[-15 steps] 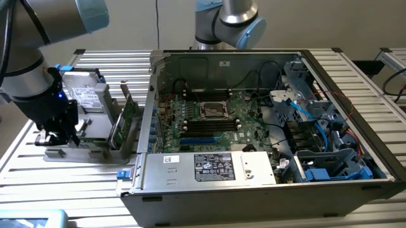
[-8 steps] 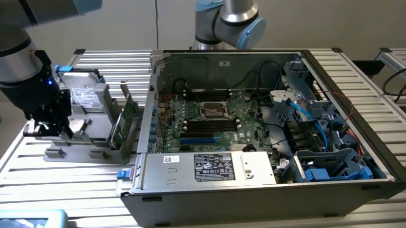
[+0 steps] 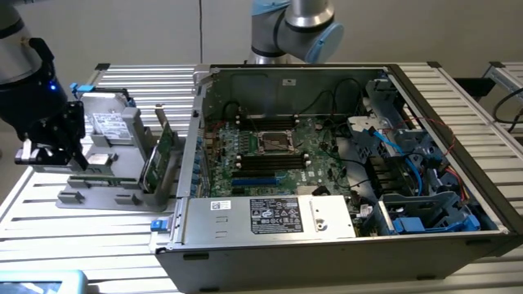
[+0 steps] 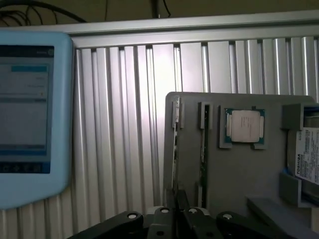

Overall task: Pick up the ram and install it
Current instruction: 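Pick up the ram and move it above insertion slot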

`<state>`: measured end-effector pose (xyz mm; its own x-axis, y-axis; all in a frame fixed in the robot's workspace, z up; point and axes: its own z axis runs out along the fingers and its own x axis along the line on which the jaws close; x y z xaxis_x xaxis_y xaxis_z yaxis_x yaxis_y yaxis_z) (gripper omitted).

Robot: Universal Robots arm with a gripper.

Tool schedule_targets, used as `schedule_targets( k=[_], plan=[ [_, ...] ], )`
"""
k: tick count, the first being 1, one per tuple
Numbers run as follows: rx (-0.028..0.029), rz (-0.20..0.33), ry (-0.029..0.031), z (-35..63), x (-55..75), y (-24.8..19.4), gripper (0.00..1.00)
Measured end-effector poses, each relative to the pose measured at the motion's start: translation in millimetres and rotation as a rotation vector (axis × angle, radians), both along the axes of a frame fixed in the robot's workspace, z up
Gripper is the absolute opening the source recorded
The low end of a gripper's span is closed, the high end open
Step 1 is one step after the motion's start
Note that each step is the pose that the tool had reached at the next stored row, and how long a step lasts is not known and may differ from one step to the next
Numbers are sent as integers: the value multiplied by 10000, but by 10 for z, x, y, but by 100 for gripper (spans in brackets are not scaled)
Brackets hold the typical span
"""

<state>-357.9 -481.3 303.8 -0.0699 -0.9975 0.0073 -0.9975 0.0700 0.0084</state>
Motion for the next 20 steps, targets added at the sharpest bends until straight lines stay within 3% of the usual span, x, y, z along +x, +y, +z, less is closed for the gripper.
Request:
schedule_targets(
  k=[9,14,20],
  plan=[
    [3,-1,44,409,300,-163,13],
    [8,-1,59,637,484,-204,13],
    [8,21,117,858,674,-224,13]
  ],
)
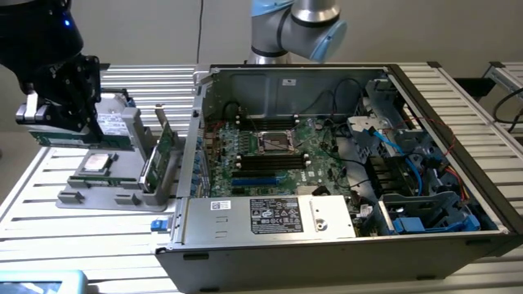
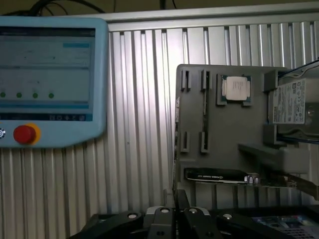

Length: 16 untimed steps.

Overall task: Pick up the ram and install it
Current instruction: 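Pick up the ram and move it above insertion slot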

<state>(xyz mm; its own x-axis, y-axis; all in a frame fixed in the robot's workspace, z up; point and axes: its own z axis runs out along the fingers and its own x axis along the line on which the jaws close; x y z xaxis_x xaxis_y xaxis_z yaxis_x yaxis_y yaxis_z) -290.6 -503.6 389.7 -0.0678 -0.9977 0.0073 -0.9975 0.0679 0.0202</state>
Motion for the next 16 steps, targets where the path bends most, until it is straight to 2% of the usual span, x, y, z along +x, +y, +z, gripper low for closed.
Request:
schedule_targets(
  k=[1,4,5,10,16],
  plan=[
    [0,7,19,29,29,-1,13],
    [0,25,143,91,108,-2,13],
    [-1,28,160,119,142,-2,13],
    [1,32,180,239,331,-5,13],
    [-15,31,189,252,602,-5,13]
  ],
)
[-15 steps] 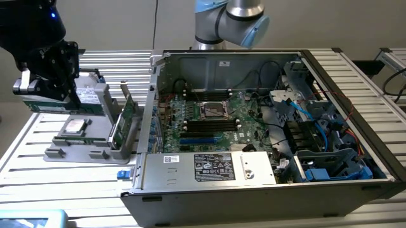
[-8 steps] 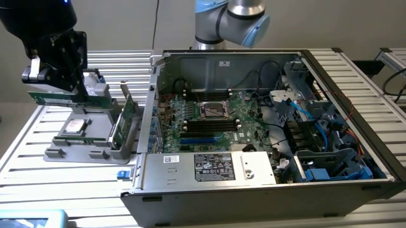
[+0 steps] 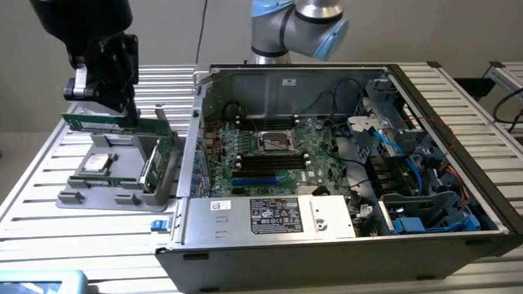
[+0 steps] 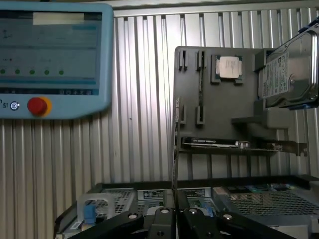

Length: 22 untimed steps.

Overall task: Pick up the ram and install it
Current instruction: 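Pick up the ram and move it above insertion slot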

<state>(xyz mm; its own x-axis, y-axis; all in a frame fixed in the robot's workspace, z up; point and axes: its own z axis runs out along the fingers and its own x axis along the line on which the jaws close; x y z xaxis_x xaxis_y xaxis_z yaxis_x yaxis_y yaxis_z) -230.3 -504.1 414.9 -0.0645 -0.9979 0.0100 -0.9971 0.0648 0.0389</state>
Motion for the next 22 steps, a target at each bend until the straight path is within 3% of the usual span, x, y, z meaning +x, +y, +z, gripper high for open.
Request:
schedule_targets(
  k=[8,13,22],
  plan=[
    [-55,0,-1,0,363,0,13],
    [-143,0,0,0,593,0,13],
    [-196,0,0,-4,1002,7,13]
  ],
)
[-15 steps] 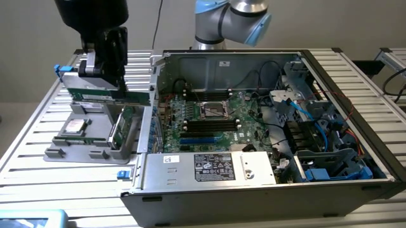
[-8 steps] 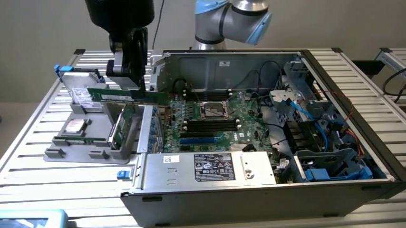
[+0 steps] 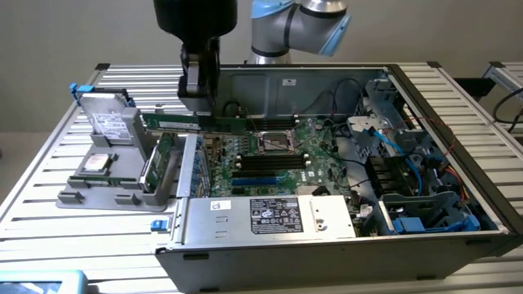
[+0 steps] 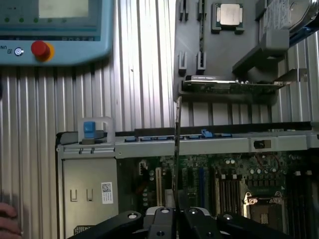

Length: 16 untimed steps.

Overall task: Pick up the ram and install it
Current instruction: 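Pick up the ram and move it above insertion slot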

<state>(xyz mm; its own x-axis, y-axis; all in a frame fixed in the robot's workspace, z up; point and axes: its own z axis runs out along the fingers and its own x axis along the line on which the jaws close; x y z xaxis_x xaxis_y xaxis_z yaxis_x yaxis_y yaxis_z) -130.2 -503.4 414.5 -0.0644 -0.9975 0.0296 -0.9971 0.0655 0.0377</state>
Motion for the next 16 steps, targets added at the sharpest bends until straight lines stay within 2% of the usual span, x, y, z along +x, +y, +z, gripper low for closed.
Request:
schedule_targets(
  k=[4,7,9,14,16],
  plan=[
    [-57,0,0,-8,181,9,13],
    [-125,0,0,-28,316,47,13],
    [-165,0,-2,-46,395,97,13],
    [-231,0,-37,-86,551,260,13],
    [-247,-1,-89,-94,612,303,13]
  ],
)
